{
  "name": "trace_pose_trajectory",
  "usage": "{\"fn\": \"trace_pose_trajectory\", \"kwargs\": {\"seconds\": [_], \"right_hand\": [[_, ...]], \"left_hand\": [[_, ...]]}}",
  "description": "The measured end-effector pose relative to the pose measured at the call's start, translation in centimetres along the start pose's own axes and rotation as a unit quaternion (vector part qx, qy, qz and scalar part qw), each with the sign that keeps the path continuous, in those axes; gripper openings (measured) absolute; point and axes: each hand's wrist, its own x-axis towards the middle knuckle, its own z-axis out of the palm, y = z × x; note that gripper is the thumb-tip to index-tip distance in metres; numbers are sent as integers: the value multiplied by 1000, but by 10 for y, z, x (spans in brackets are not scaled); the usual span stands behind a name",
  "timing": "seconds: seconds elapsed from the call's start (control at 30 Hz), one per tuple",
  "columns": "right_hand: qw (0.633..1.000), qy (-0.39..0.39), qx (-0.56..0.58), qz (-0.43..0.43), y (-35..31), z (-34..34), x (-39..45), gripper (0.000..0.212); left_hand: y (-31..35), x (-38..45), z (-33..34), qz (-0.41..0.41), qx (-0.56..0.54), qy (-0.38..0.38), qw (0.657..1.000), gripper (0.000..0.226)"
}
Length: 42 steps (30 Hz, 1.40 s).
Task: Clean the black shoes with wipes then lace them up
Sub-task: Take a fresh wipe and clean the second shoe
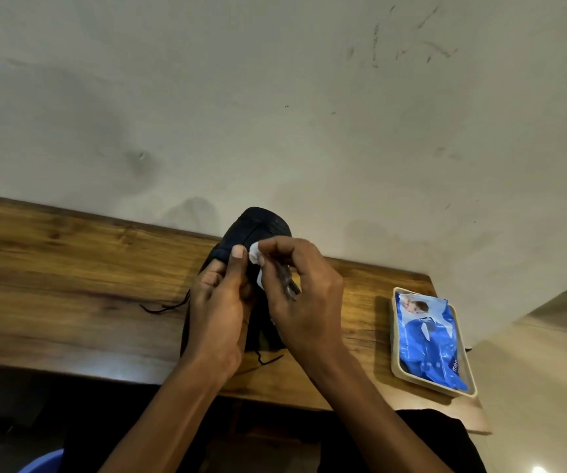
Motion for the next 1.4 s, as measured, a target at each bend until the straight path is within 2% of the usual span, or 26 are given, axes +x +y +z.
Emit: {"fn": "trace_pose_trajectory", "kwargs": {"seconds": [0.07, 0.23, 0.3, 0.43, 0.53, 0.7, 0.83, 1.03, 1.17, 1.27, 1.4], "right_hand": [[999, 16, 25, 28, 10, -3, -8, 16], [963, 16, 136, 231, 22, -1, -30, 21], [952, 34, 160, 259, 22, 0, -29, 22], [967, 54, 168, 183, 3, 1, -7, 22], [988, 41, 112, 99, 0, 0, 5, 19], [984, 71, 94, 136, 26, -6, 23, 18], [991, 58, 73, 91, 24, -5, 31, 21], [998, 36, 12, 59, 44, -7, 1, 18], [993, 57, 55, 84, 40, -5, 6, 16], [995, 72, 46, 49, 30, -5, 29, 16], [997, 47, -51, -33, 32, -4, 31, 21]], "left_hand": [[0, 2, 0, 6, 4, 8, 1000, 25], [-2, 6, -2, 7, -43, 26, 999, 23], [-2, 6, -2, 8, -43, 23, 999, 23], [-5, 3, -2, 19, -1, 11, 1000, 27], [-8, 4, -2, 23, 17, 1, 1000, 28], [-7, 8, 0, 25, 1, 12, 1000, 29], [-11, 9, -1, 26, 17, 4, 1000, 37], [-5, 10, -2, 12, -17, 16, 1000, 24], [-4, 10, -3, 16, -10, 14, 1000, 23], [-7, 7, -1, 22, 13, -5, 1000, 26], [-4, 6, 3, 9, 27, -2, 1000, 34]]}}
